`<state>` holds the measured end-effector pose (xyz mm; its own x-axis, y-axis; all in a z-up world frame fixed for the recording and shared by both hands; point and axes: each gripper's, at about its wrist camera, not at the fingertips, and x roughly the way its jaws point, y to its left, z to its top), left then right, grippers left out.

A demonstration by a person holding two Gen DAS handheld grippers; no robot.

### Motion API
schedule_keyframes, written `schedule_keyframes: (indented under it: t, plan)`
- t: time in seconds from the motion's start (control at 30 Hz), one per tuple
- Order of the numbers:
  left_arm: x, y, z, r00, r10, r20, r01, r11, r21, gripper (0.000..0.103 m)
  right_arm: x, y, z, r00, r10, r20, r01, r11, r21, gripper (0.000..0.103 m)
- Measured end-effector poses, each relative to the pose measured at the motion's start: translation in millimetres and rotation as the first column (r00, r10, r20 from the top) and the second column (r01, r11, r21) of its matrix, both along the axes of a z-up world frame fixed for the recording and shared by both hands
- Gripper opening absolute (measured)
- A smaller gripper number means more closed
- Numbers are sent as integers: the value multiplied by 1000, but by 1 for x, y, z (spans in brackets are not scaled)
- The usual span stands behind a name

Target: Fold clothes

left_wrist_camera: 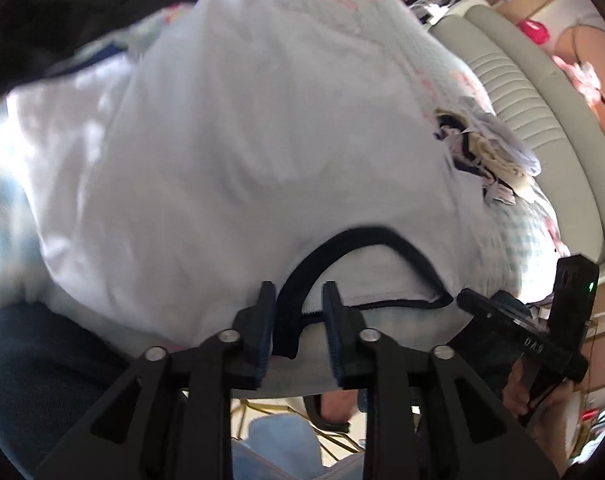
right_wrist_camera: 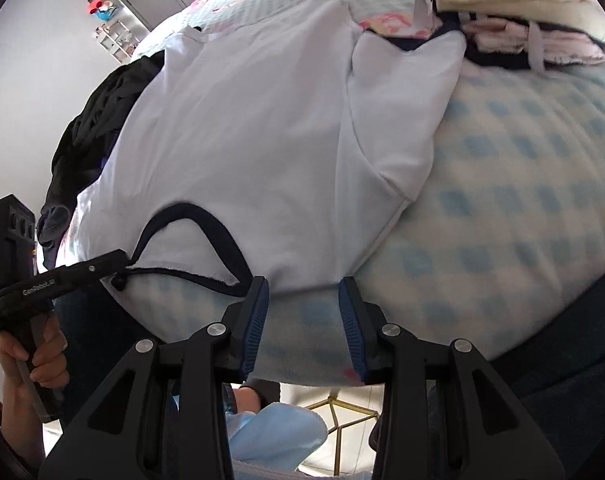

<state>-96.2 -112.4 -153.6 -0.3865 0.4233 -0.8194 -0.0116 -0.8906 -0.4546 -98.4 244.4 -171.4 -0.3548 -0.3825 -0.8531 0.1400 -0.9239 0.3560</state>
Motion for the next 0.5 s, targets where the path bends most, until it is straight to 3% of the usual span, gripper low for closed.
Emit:
schedule_keyframes:
  t: [0.13,0.23,0.4,0.5]
  plan:
    - [-21,-4,24,998,-42,-56,40,999,-27,29,-10,7,27,998,8,-68,-6,1000,18,37]
    - [-45,-17,49,991,-51,-122,44,997,-61,29,-41,18,57,993,8,-116,-6,1000,17,42]
    - [-102,-68,79,976,10,-219,-34,994,-108,37,-116,17,99,983,33,-182,-20,997,75,45]
    - [-156,-102,67,977,91,-192,-126,976,-178,38,-156,13,102,986,16,-166,3,994,113,46]
